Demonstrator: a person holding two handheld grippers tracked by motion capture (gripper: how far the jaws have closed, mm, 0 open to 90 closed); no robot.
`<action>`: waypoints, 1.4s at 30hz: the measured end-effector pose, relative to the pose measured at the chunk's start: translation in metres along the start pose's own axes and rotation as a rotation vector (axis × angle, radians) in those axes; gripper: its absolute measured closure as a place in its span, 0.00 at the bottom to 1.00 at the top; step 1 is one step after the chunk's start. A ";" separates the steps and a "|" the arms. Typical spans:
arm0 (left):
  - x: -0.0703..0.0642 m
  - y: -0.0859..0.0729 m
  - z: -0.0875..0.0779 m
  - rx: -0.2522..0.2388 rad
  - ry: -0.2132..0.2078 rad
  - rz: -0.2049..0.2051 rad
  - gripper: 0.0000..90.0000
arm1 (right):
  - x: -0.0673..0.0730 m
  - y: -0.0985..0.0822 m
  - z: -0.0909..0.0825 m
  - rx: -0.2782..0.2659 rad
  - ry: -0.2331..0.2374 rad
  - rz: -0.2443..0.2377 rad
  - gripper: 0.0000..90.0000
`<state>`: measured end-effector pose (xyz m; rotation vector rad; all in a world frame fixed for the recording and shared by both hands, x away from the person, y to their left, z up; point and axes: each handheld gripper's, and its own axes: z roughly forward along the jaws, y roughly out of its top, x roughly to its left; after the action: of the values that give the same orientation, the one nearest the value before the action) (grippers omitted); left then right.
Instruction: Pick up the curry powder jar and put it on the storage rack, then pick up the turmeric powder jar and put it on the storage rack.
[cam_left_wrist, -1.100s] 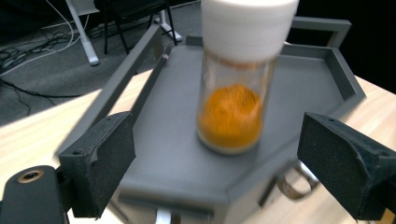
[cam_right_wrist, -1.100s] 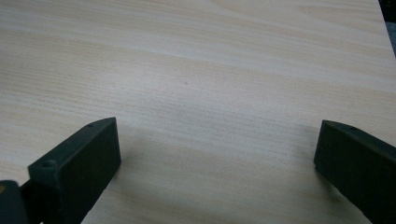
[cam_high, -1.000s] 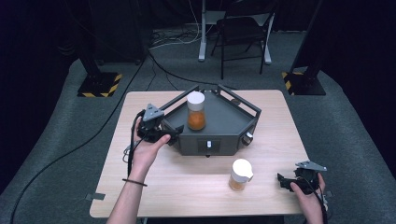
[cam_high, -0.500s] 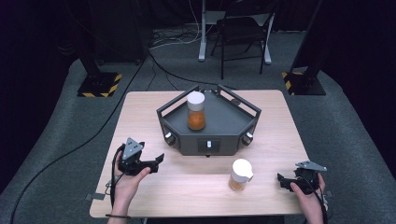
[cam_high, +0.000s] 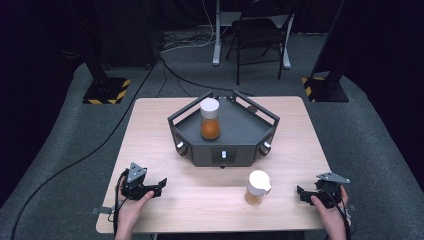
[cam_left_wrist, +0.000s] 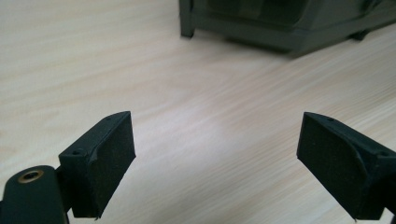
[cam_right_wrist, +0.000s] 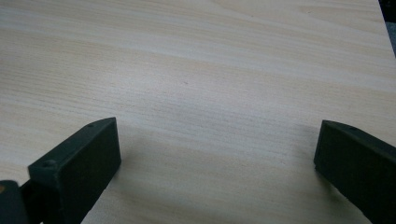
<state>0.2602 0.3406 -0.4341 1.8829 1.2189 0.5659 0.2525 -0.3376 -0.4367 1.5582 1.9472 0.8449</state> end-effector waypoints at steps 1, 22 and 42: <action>0.002 -0.002 0.003 0.011 0.003 -0.018 0.12 | 0.000 0.000 0.000 0.000 0.000 0.000 0.00; -0.014 0.005 0.022 0.126 0.080 -0.002 0.06 | 0.000 0.000 0.000 0.001 0.002 -0.002 0.00; -0.014 0.006 0.022 0.127 0.078 0.000 0.06 | 0.001 0.000 0.000 0.000 0.004 -0.004 0.00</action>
<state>0.2731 0.3182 -0.4416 1.9824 1.3334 0.5784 0.2525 -0.3367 -0.4366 1.5537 1.9528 0.8470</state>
